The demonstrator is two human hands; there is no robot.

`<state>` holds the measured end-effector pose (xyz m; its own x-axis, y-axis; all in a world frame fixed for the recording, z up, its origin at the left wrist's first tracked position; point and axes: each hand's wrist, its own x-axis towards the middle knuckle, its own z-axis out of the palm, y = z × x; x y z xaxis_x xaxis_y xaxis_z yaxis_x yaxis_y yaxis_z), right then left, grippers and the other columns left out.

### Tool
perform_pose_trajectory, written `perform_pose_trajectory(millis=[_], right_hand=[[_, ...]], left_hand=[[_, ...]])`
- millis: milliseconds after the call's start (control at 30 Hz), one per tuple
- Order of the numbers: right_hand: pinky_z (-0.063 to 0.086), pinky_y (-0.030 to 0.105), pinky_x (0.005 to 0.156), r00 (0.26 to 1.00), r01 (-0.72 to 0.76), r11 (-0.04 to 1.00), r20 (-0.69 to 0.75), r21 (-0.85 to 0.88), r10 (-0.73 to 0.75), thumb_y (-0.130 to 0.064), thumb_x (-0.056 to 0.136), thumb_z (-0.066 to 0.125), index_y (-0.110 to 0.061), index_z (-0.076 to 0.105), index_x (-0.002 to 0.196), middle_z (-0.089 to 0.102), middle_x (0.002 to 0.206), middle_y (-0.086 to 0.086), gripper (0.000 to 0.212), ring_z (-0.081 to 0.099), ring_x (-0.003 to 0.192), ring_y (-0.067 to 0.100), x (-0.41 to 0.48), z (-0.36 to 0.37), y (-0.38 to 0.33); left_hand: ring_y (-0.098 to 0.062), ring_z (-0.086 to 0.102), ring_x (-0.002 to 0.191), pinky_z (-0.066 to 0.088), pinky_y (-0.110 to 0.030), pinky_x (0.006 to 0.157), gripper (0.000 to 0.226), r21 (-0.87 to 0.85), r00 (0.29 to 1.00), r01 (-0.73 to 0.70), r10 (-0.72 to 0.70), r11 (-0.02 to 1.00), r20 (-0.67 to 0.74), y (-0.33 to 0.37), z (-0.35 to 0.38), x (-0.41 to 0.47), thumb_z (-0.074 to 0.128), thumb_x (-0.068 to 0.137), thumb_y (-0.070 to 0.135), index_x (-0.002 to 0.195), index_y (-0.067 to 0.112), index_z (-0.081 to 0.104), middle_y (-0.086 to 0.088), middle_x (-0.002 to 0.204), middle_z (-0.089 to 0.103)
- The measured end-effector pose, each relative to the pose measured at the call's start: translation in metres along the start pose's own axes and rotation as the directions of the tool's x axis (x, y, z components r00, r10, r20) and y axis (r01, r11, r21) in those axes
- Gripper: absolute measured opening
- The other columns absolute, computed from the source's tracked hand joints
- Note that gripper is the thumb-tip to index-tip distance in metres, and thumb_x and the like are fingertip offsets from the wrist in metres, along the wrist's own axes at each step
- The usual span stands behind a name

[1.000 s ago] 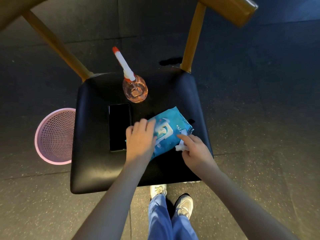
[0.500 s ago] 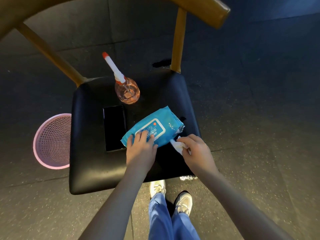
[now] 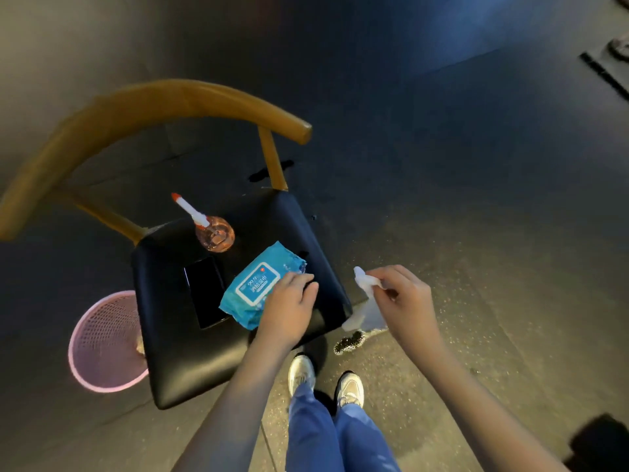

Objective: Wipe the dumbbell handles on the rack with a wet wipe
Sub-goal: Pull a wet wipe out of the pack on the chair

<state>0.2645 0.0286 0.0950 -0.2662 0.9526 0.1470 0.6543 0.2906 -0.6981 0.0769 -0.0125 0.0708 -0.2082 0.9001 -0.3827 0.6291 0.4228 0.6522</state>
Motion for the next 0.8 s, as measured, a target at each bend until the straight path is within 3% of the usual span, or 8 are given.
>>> perform_pose_trajectory(millis=[167, 233, 300, 400, 533, 667, 800], right_hand=[[0.039, 0.006, 0.064, 0.969, -0.168, 0.985, -0.176, 0.042, 0.173, 0.009, 0.077, 0.067, -0.012, 0.072, 0.083, 0.065, 0.081, -0.005, 0.023, 0.058, 0.075, 0.003, -0.038, -0.065, -0.004], [0.039, 0.009, 0.063, 0.93, -0.261, 0.963, -0.25, 0.073, 0.271, 0.012, 0.076, 0.064, -0.017, 0.072, 0.081, 0.064, 0.079, -0.008, 0.03, 0.057, 0.074, 0.003, -0.06, -0.087, -0.008], [0.039, 0.01, 0.062, 0.875, -0.324, 0.934, -0.328, 0.148, 0.355, 0.001, 0.077, 0.061, -0.029, 0.067, 0.078, 0.065, 0.079, -0.012, 0.031, 0.058, 0.075, 0.003, -0.083, -0.106, -0.015], [0.039, 0.008, 0.062, 0.756, -0.423, 0.873, -0.436, 0.245, 0.489, -0.025, 0.077, 0.055, -0.036, 0.063, 0.075, 0.066, 0.078, -0.012, 0.014, 0.059, 0.076, -0.002, -0.115, -0.131, -0.029], [0.041, 0.008, 0.062, 0.567, -0.511, 0.805, -0.585, 0.302, 0.58, 0.002, 0.082, 0.062, -0.021, 0.07, 0.078, 0.067, 0.08, -0.009, 0.025, 0.06, 0.077, 0.0, -0.163, -0.155, -0.035], [0.041, 0.008, 0.065, 0.392, -0.545, 0.776, -0.721, 0.318, 0.571, 0.004, 0.082, 0.065, -0.022, 0.07, 0.082, 0.067, 0.081, -0.009, 0.026, 0.061, 0.079, 0.003, -0.21, -0.182, -0.035], [0.041, 0.006, 0.069, 0.205, -0.571, 0.733, -0.8, 0.37, 0.564, 0.003, 0.083, 0.063, -0.024, 0.069, 0.086, 0.067, 0.084, -0.004, 0.029, 0.062, 0.081, 0.005, -0.256, -0.216, -0.034]], left_hand=[[-0.005, 0.048, 0.111, 0.035, -0.019, 0.095, 0.03, -0.025, 0.98, -0.178, 0.179, 0.984, 0.084, 0.062, -0.006, -0.024, 0.043, 0.101, 0.029, 0.125, 0.02, 0.058, 0.007, 0.12, 0.054], [0.003, 0.047, 0.103, 0.034, -0.01, 0.086, 0.029, -0.047, 0.954, -0.254, 0.258, 0.966, 0.152, 0.083, -0.006, -0.035, 0.042, 0.101, 0.03, 0.123, 0.023, 0.059, 0.012, 0.115, 0.053], [0.005, 0.048, 0.1, 0.036, -0.01, 0.083, 0.028, -0.071, 0.913, -0.315, 0.323, 0.946, 0.249, 0.105, -0.004, -0.046, 0.04, 0.101, 0.03, 0.122, 0.024, 0.058, 0.015, 0.111, 0.051], [0.004, 0.05, 0.1, 0.04, -0.013, 0.084, 0.026, -0.094, 0.838, -0.41, 0.415, 0.907, 0.353, 0.135, 0.001, -0.063, 0.04, 0.102, 0.028, 0.12, 0.024, 0.058, 0.015, 0.109, 0.052], [-0.004, 0.052, 0.102, 0.044, -0.023, 0.091, 0.026, -0.091, 0.71, -0.546, 0.518, 0.833, 0.477, 0.172, 0.019, -0.084, 0.04, 0.102, 0.026, 0.117, 0.019, 0.06, 0.008, 0.11, 0.055], [-0.007, 0.053, 0.102, 0.044, -0.026, 0.091, 0.026, -0.106, 0.558, -0.677, 0.602, 0.728, 0.572, 0.208, 0.049, -0.112, 0.041, 0.102, 0.026, 0.114, 0.018, 0.062, 0.005, 0.111, 0.058], [-0.011, 0.053, 0.106, 0.042, -0.03, 0.095, 0.029, -0.11, 0.403, -0.755, 0.589, 0.647, 0.7, 0.25, 0.086, -0.147, 0.039, 0.102, 0.025, 0.116, 0.015, 0.062, 0.002, 0.115, 0.057]])
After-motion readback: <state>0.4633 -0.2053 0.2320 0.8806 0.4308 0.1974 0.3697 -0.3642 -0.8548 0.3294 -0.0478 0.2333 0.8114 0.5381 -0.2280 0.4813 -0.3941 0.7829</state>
